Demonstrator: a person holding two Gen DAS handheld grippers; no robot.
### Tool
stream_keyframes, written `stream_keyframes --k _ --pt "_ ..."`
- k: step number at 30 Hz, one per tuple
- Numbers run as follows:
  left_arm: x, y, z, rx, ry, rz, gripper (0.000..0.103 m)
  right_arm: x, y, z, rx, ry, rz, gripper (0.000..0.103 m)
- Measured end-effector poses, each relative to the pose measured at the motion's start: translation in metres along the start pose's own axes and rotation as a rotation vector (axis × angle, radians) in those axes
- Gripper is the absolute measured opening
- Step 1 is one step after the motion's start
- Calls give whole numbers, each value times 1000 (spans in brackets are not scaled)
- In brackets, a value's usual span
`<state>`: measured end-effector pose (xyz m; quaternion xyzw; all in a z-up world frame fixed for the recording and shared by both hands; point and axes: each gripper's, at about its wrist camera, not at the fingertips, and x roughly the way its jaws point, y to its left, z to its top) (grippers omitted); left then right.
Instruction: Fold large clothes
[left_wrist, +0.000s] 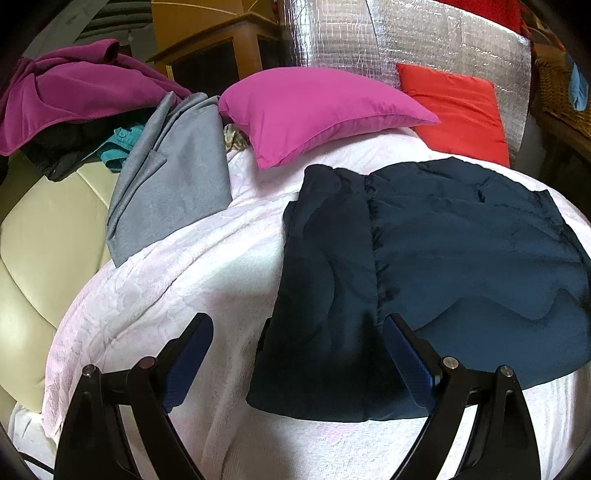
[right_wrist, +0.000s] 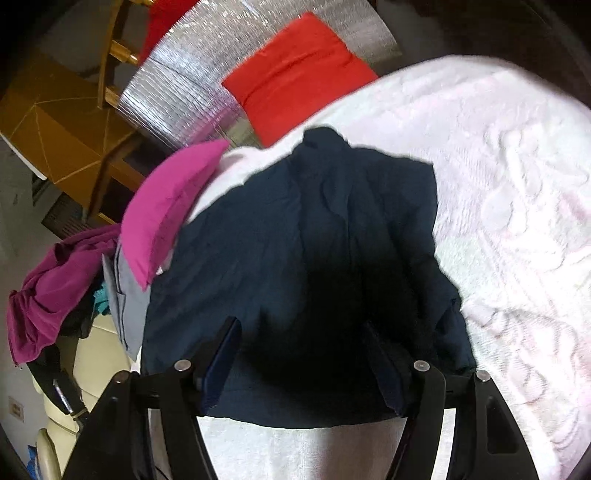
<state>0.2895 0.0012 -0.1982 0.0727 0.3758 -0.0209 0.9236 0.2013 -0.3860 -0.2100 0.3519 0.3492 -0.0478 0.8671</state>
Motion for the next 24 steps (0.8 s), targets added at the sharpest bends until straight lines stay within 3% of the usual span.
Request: stream_keyframes --k 4,7,11,20,24 --pt "18 13 0 -69 80 -16 94 -10 -13 8 43 -45 -10 72" --pt "32 29 2 -163 135 -46 94 -7 -31 16 119 -71 -33 81" --pt "44 45 3 -264 171 -87 94 8 -48 23 176 -74 -34 82" --pt "65 56 -1 -355 231 -148 97 36 -42 37 133 -38 -102 83" --pt "80 60 -7 -387 284 -166 101 28 -34 50 133 -92 -101 83"
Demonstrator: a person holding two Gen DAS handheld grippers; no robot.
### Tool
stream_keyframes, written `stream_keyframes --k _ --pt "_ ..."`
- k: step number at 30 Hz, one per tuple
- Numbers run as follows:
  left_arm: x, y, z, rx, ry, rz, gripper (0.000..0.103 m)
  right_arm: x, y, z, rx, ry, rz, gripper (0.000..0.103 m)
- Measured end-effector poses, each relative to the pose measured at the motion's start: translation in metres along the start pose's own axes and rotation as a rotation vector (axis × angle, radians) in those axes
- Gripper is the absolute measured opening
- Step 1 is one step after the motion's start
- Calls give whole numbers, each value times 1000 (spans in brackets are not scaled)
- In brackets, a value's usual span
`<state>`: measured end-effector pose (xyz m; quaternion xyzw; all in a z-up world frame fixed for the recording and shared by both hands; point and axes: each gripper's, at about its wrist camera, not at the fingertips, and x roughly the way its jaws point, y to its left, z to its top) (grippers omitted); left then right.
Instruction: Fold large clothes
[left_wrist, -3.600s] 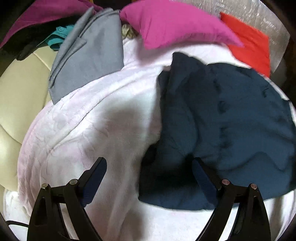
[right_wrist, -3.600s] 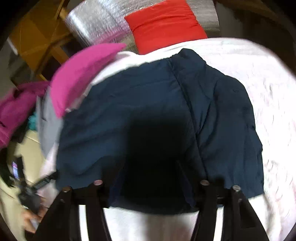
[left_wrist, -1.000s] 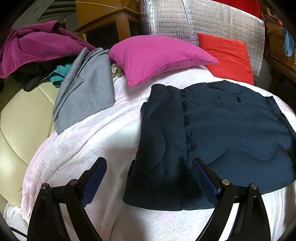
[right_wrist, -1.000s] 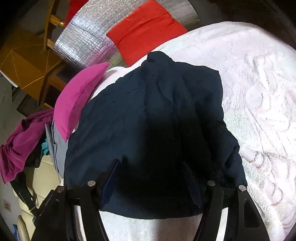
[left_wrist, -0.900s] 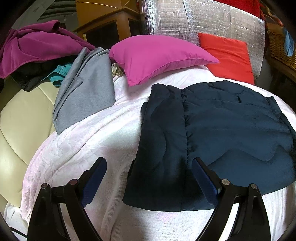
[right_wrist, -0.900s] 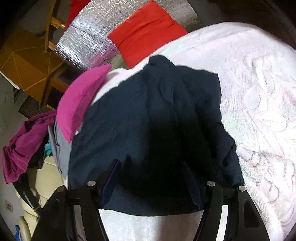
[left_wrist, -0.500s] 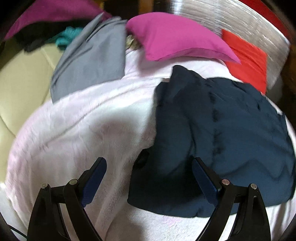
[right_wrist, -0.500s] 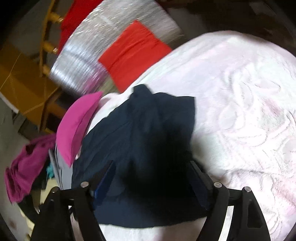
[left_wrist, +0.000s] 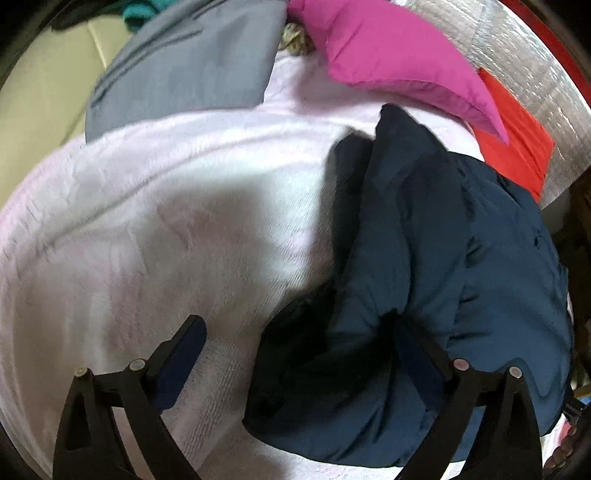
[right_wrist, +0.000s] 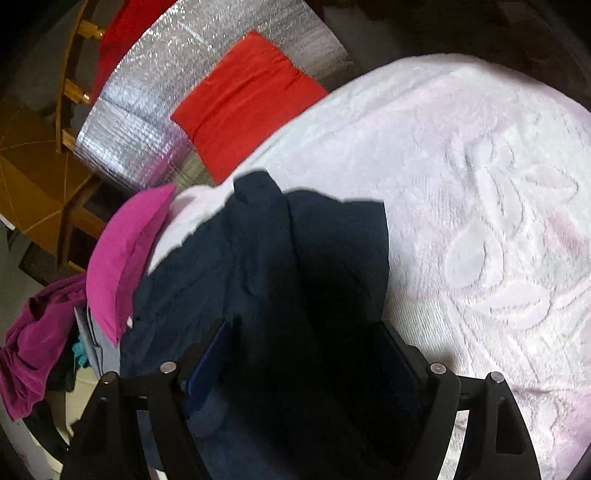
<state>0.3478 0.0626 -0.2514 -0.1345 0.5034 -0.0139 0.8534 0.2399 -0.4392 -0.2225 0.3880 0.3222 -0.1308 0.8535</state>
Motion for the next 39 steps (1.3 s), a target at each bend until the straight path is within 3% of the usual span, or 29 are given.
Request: stream_keyframes --k 2,4,8,10,13,16,20,22,25,29,32,35,37,39 --pt "-3 -1 1 3 -10 10 101 0 10 10 -17 -20 3 83" --pt "-13 -9 1 54 -60 74 101 5 22 20 -38 -25 -7 81" --pt "-36 -18 4 102 -169 147 101 30 52 40 -100 -17 -49 47" --pt "-45 -16 6 96 -204 146 101 51 58 51 -87 17 -63 47" --pt "-42 -10 10 81 -178 170 101 86 55 62 -47 66 -157 47" --pt "-21 -1 13 73 -85 221 101 117 40 64 21 154 -188 46" --pt "-23 3 14 59 -62 207 101 103 68 59 -69 109 -264 48" --pt "-31 3 14 60 -81 201 101 88 97 50 -137 51 -213 47" --pt "-40 2 13 65 -99 194 101 85 147 29 -248 64 -101 50" --pt "-44 6 15 66 -92 207 101 110 221 -19 -364 209 72 52" --pt "-39 10 18 54 -59 207 101 140 262 -56 -398 319 135 60" --pt "-40 12 18 52 -54 194 101 176 284 -89 -409 409 139 64" --pt "-41 11 18 67 -51 183 101 188 289 -107 -456 403 81 74" --pt "-41 8 17 89 -49 174 101 187 294 -116 -514 379 40 75"
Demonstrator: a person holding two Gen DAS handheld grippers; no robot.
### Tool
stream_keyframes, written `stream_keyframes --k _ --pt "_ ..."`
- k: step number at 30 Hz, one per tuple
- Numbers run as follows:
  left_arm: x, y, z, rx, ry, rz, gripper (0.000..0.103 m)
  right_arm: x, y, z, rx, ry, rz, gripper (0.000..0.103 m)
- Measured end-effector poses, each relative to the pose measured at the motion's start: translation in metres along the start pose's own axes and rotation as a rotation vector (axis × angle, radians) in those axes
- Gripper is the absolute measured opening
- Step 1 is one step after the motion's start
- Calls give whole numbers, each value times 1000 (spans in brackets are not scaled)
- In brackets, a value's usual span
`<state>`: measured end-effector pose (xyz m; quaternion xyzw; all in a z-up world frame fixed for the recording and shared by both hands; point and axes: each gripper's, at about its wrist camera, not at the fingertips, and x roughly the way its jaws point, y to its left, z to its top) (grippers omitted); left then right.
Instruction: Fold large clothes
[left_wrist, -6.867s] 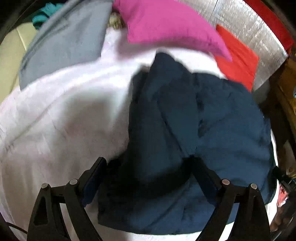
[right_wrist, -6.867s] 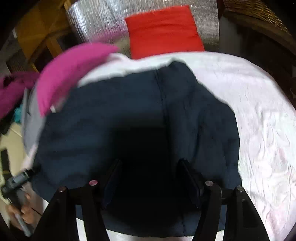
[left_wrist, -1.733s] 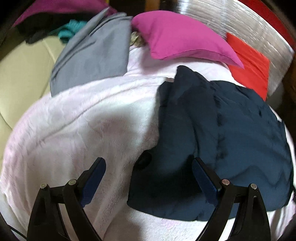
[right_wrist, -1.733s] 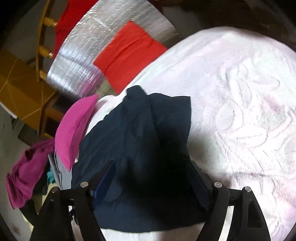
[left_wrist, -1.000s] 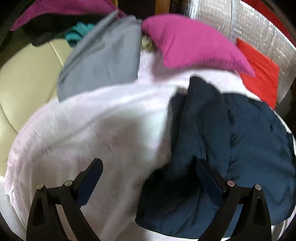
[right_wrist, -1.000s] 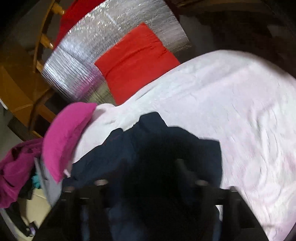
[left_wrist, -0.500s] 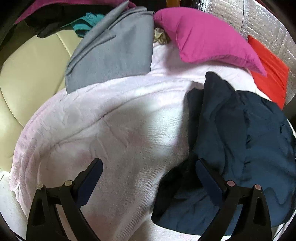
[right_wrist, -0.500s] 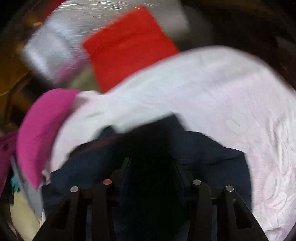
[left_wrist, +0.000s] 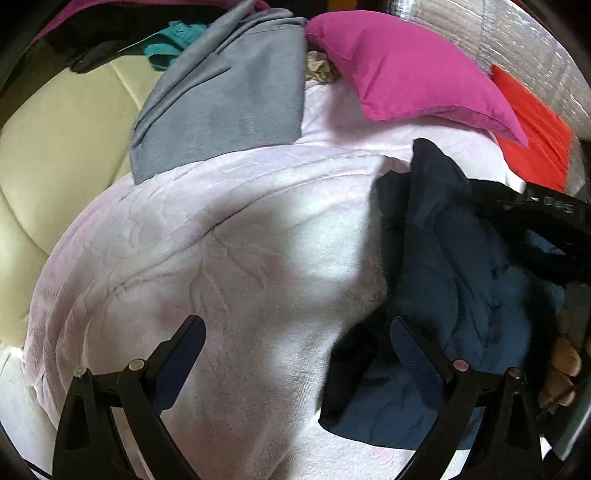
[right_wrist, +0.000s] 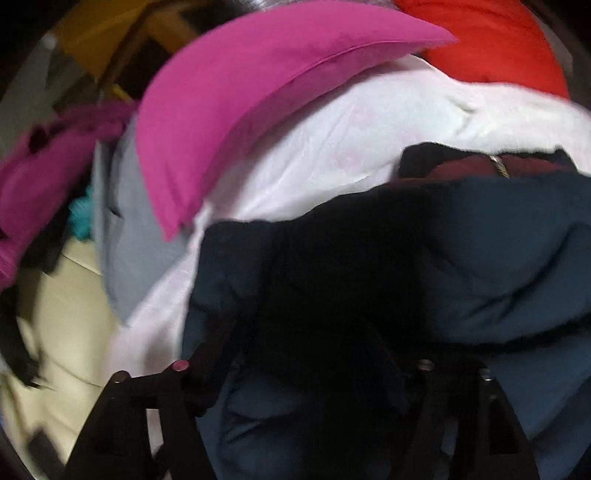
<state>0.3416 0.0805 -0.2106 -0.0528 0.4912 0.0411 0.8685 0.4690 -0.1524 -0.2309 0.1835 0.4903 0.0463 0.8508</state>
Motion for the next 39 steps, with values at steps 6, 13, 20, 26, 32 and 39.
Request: stream_keyframes --k 6,13,20,26,32,39 --pt "-9 -9 0 46 -10 -161 101 -57 -33 -16 79 -80 141 74" --pt "-16 -20 -5 75 3 -336 101 -174 -151 -76 241 -252 174 80" --pt "3 -23 -9 46 67 -277 101 -249 -281 -166 531 -340 187 84" --pt "1 -22 -13 20 99 -262 101 -243 -287 -225 606 -299 381 85" --pt "-39 -14 -47 -51 64 -316 101 -197 -252 -236 606 -194 449 85" --pt "-34 -16 -80 -182 143 -470 101 -153 -244 -241 691 -141 419 85"
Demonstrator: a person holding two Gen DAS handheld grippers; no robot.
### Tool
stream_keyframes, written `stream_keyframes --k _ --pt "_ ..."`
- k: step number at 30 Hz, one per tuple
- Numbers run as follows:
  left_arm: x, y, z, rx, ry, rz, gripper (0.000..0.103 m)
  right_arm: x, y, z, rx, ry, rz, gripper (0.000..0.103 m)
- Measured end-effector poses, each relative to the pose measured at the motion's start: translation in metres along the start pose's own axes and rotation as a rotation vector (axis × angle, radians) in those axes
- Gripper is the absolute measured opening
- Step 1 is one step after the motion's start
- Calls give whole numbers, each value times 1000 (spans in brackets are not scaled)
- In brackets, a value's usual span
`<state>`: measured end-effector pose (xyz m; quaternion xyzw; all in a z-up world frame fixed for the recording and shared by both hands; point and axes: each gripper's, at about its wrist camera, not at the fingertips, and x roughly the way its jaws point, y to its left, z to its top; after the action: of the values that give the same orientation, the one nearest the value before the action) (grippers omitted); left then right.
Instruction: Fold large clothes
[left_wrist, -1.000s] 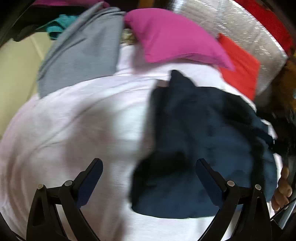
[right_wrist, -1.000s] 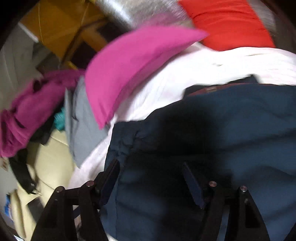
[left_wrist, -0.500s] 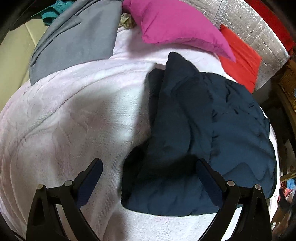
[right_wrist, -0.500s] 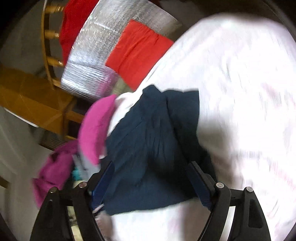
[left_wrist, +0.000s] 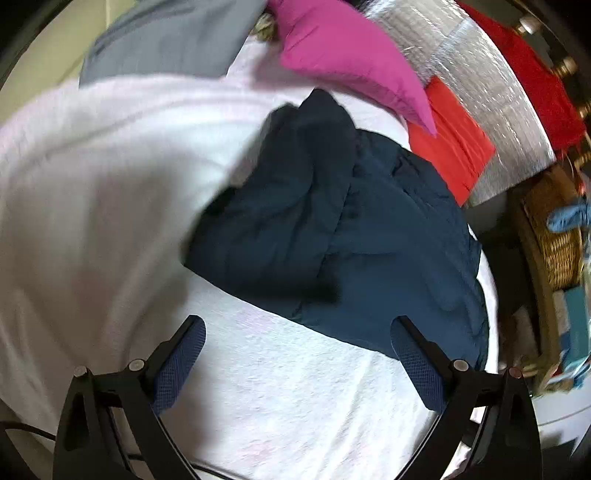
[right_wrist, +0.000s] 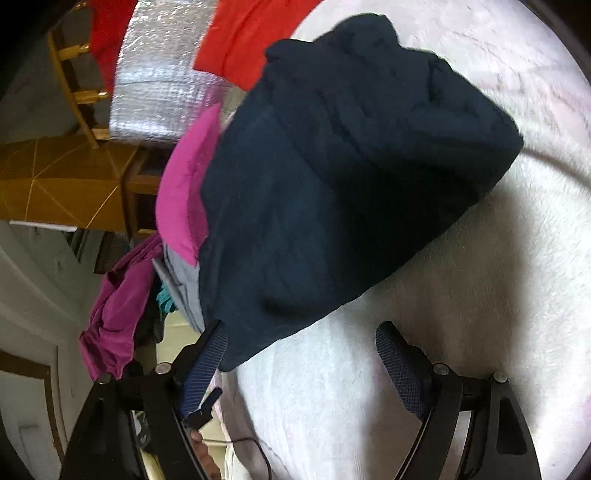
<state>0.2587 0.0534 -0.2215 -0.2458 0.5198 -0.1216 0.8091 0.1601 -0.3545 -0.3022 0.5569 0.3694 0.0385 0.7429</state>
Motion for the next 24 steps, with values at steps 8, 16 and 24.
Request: stream_keyframes --k 8,16,24 --pt "34 18 18 -166 -31 -86 101 24 13 32 9 -118 37 91" --pt "45 30 32 -291 -111 -200 101 43 26 46 -40 -314 1 93" --pt "40 32 39 -284 -111 -191 38 40 28 42 -51 -315 -59 51"
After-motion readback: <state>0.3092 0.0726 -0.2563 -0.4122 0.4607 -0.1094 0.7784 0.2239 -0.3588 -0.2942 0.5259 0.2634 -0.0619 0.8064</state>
